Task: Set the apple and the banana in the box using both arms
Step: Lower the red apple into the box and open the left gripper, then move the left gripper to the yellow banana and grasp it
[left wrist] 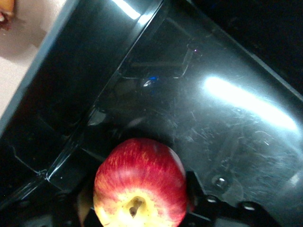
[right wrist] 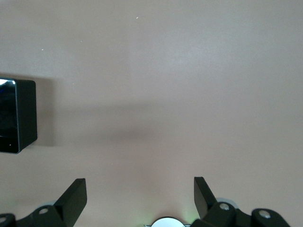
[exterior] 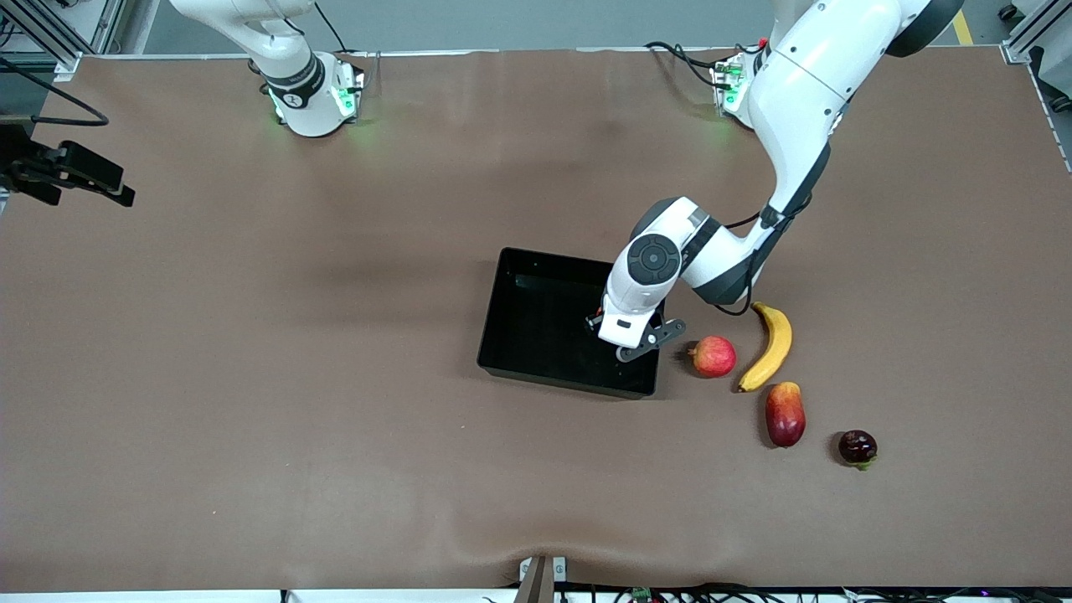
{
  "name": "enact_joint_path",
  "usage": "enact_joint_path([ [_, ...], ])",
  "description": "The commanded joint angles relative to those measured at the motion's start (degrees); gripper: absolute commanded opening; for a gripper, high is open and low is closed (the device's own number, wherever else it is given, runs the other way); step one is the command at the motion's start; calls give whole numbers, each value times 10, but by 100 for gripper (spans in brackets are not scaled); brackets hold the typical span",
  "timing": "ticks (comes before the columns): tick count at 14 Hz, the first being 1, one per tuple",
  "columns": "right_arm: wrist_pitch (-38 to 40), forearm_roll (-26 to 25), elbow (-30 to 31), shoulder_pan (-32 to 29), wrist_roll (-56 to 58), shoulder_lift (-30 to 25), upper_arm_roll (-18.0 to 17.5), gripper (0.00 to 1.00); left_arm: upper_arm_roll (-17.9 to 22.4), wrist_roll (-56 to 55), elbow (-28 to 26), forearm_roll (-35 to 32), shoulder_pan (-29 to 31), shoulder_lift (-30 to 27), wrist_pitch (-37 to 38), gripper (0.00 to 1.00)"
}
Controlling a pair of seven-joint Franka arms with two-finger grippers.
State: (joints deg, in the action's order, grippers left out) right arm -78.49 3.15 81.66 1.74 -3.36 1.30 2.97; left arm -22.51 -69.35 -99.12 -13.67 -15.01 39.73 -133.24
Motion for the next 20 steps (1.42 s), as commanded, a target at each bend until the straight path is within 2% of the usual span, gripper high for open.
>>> enact_joint_path([
  [1,8,2,10,-15,-9,-10,-4,100,4,-18,8,-17,-5,9,-14,100],
  [5,26,3,18,-22,-17,-10,-4,100,4,-16,32,-17,2,-11,-3,100],
  [11,24,2,16,-19,-16,-9,-4,100,4,28,101,-17,16,-46,105,100],
  [20,25,-1,17,-20,-15,-7,-4,100,3,210,96,-17,116,-103,161,100],
])
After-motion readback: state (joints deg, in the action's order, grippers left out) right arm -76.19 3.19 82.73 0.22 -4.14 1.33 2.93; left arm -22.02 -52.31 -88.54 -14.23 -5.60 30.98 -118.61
